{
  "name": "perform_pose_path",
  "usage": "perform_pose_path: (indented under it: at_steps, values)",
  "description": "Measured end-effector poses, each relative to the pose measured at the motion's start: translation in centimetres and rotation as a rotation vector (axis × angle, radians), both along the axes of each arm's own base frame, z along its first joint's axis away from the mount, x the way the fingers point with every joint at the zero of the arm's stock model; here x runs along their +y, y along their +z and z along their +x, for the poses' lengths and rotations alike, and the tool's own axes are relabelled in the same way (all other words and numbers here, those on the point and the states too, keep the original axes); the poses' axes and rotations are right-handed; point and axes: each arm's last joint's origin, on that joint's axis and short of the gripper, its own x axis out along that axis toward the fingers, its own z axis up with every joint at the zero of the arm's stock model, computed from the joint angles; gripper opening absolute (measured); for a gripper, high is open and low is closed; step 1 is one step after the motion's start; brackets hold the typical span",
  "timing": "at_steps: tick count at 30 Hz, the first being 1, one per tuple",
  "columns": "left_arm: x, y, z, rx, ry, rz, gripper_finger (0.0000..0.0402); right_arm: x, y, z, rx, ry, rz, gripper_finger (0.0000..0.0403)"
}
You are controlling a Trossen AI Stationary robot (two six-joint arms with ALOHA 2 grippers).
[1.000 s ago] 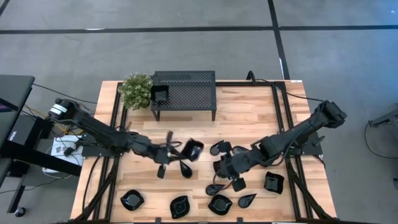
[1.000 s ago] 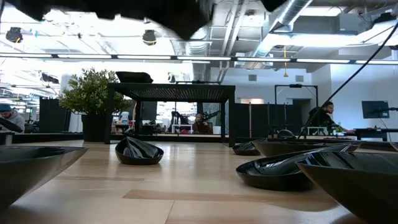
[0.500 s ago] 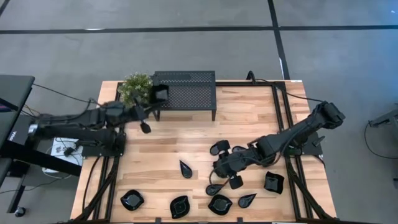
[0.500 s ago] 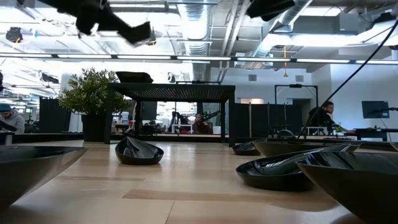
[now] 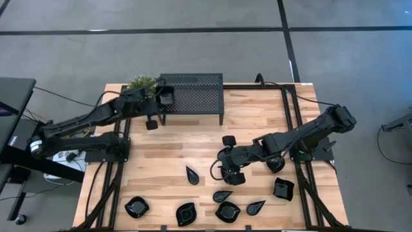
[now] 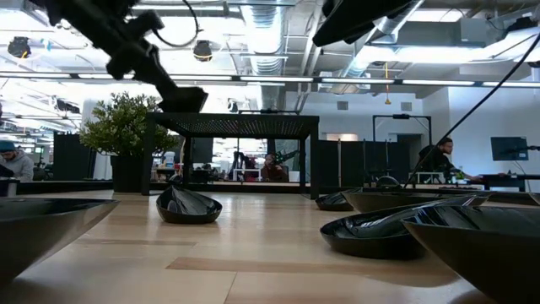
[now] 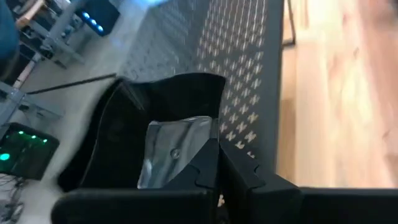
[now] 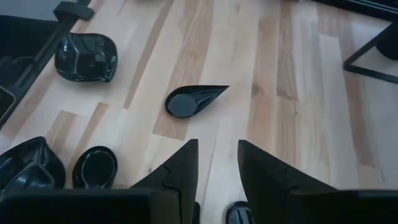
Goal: Pick & Place Mini shaped plates
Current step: Stack the distorted square plate on top of the distorted square plate on the shelf
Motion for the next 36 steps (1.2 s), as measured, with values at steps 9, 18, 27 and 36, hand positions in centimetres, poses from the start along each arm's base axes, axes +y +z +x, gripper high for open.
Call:
perform_pose_path:
  at_steps: [9, 18, 27, 36]
  values:
    - [0.8, -0.7, 1.4, 0.016, 0.0, 0.004, 0.0028, 0.1, 0.0, 0.0, 0.001, 0.005, 0.002, 0.0107]
    - [0.2, 0.4, 1.8, -0.054, -0.068, 0.107, 0.0032, 0.1, 0.0, 0.0, 0.003, -0.005, 0.014, 0.0107]
    - [0.1, 0.5, 1.9, -0.08, -0.056, 0.091, 0.0016, 0.1, 0.0, 0.0, 0.005, -0.022, 0.034, 0.0107]
    - [-0.1, 0.5, 2.0, -0.115, -0.033, 0.021, 0.0091, 0.1, 0.0, 0.0, 0.005, -0.022, 0.034, 0.0107]
